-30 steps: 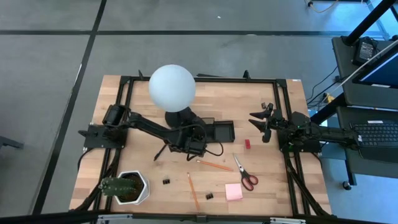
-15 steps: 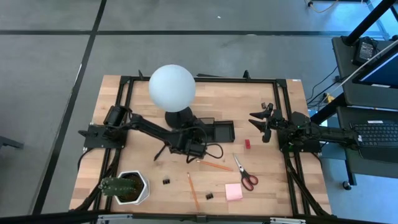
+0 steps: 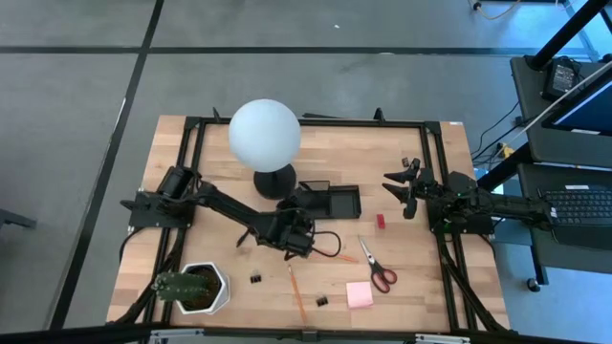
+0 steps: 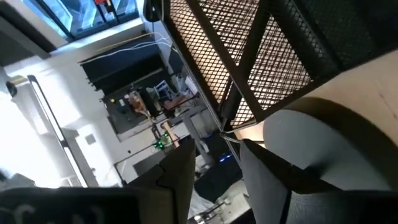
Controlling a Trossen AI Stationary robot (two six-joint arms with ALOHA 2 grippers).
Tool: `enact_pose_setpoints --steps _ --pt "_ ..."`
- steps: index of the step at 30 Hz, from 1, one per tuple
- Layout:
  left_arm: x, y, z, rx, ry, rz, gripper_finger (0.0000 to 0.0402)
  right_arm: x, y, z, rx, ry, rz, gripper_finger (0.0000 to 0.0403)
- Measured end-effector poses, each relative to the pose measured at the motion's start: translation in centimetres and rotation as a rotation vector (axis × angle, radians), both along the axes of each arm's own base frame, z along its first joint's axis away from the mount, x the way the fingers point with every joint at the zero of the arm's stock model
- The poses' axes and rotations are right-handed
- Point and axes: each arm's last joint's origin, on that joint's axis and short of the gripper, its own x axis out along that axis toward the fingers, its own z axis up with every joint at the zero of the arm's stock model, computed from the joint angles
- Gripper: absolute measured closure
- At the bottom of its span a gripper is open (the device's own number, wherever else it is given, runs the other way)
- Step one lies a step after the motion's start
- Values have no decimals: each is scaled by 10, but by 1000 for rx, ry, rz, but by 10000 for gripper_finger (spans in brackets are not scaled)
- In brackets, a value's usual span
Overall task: Pick and place office supplies into organizer
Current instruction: Put the black pen into the black desk organizer
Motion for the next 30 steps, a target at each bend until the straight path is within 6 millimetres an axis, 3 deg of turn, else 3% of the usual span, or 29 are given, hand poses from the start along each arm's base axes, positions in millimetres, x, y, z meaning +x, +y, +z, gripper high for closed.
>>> enact_pose_setpoints --steps 5,11,18,21,30 --pt "-8 -9 5 -64 -91 21 279 0 0 0 2 -1 0 241" --pt "-21 -12 29 -387 -288 146 291 0 0 0 3 -1 0 241" --pt "-44 3 52 -792 -471 562 295 0 0 0 4 -1 -1 241" --pt "-53 5 53 -853 -464 714 291 0 0 0 4 -1 0 241" --pt "-79 4 26 -814 -409 842 290 0 0 0 7 -1 0 241"
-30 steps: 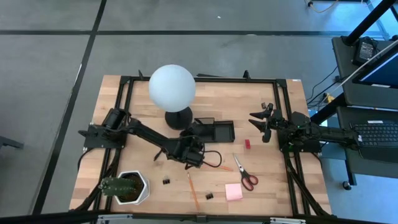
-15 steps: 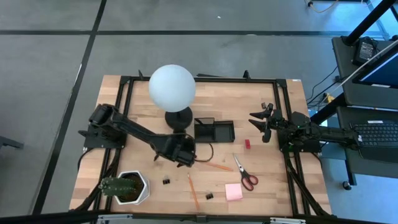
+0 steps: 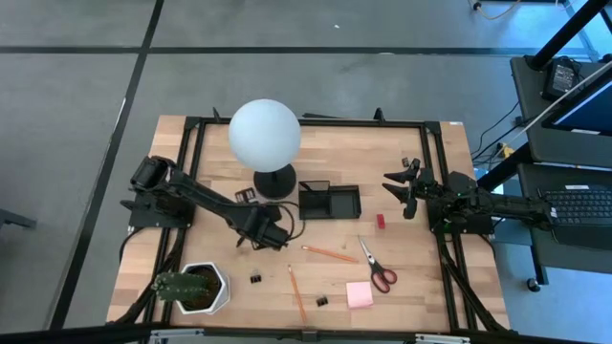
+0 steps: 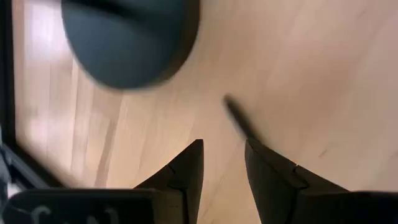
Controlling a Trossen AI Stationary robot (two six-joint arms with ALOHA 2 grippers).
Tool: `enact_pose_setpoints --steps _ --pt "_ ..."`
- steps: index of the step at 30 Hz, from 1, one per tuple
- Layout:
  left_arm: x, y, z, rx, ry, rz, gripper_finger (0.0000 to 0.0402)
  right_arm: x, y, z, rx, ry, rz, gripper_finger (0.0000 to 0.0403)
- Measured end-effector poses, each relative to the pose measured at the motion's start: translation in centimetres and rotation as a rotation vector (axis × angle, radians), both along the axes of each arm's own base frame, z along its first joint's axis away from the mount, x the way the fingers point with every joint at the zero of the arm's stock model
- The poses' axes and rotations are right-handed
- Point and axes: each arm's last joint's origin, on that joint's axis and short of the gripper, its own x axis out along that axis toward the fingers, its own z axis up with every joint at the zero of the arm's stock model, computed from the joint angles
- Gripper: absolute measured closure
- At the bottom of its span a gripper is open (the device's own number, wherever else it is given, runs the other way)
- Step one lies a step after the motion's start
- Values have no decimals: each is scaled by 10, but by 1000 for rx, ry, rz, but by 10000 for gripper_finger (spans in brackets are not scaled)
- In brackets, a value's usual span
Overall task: Pick and place office supplies into organizer
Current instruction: Put the black pen into the black desk organizer
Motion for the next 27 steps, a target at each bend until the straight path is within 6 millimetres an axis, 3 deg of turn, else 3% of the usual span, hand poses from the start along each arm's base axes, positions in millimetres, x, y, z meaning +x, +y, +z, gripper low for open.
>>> enact_pose_setpoints --steps 5,13,18,27 --pt "-27 10 0 -4 -17 73 296 0 0 0 0 0 0 241" --pt "-64 18 1 -216 -275 299 298 0 0 0 -1 0 0 241" --pt "-71 17 -14 -314 -308 367 289 0 0 0 -3 1 0 241" --pt "-71 7 -28 -462 -294 308 259 0 0 0 -4 1 0 241"
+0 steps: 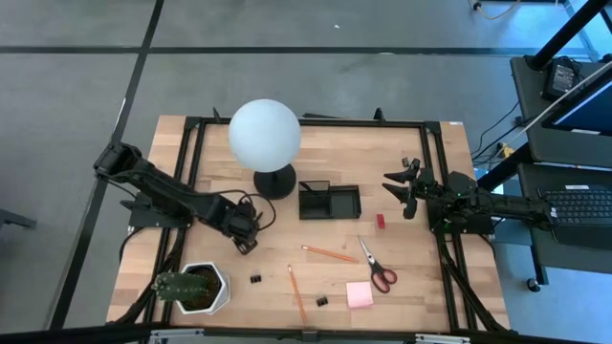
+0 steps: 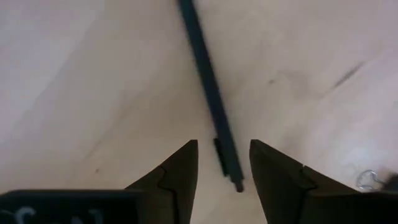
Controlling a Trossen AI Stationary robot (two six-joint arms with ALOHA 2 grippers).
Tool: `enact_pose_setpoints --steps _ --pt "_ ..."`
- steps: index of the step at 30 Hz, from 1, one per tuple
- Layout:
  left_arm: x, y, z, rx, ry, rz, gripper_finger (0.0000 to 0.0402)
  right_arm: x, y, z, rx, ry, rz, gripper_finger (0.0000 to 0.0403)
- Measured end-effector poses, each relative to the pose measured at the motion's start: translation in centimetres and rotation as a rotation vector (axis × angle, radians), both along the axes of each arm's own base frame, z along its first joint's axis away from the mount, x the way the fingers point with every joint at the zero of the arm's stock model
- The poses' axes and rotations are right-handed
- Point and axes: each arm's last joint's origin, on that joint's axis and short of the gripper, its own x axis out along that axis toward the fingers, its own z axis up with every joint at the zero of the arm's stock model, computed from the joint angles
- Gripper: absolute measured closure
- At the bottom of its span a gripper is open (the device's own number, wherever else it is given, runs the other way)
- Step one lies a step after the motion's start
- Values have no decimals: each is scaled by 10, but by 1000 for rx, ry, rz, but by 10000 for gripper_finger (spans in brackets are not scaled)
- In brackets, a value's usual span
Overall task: Pick and place office supplies into organizer
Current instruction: Put the black pen into the black desk organizer
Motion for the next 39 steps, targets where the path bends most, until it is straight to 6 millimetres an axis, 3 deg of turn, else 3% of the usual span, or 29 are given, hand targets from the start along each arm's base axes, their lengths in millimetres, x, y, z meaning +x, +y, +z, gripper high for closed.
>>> enact_pose_setpoints --steps 8,19,33,39 --pt "0 -9 0 -15 -25 -7 226 0 0 0 -2 1 0 241" --pt "-2 -13 0 -37 -22 97 226 0 0 0 -6 1 0 241" --pt "4 -19 -36 -56 180 126 226 0 0 0 -4 1 0 241" --pt "4 -20 -39 -13 169 129 230 0 0 0 -5 1 0 241"
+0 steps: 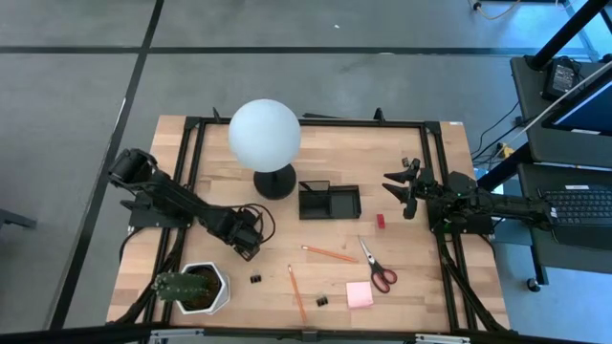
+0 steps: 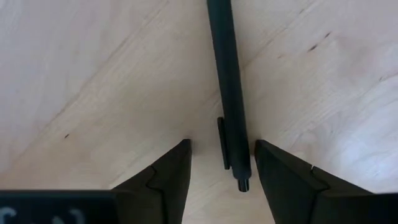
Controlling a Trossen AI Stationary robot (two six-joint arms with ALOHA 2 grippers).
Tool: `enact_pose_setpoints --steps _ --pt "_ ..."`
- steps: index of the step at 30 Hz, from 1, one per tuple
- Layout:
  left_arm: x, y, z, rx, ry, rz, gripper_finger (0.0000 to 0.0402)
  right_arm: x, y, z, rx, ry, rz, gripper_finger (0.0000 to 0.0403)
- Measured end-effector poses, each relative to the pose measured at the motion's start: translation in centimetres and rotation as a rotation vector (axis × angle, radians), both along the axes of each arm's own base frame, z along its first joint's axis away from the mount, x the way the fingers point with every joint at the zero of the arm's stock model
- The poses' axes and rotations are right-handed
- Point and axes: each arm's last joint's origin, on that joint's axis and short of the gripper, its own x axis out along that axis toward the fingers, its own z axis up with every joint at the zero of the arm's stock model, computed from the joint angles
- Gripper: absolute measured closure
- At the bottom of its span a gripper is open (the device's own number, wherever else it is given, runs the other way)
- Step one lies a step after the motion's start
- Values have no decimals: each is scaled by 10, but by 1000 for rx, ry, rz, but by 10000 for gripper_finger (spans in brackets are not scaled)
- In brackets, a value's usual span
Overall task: Pick and place office supplies into organizer
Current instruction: Put the black pen into the black desk organizer
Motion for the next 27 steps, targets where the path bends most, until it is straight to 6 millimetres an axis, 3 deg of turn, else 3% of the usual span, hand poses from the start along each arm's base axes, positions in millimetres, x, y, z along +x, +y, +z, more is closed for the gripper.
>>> enact_pose_setpoints --steps 27 --pt "0 -2 2 -59 -7 78 268 0 0 0 0 0 0 241"
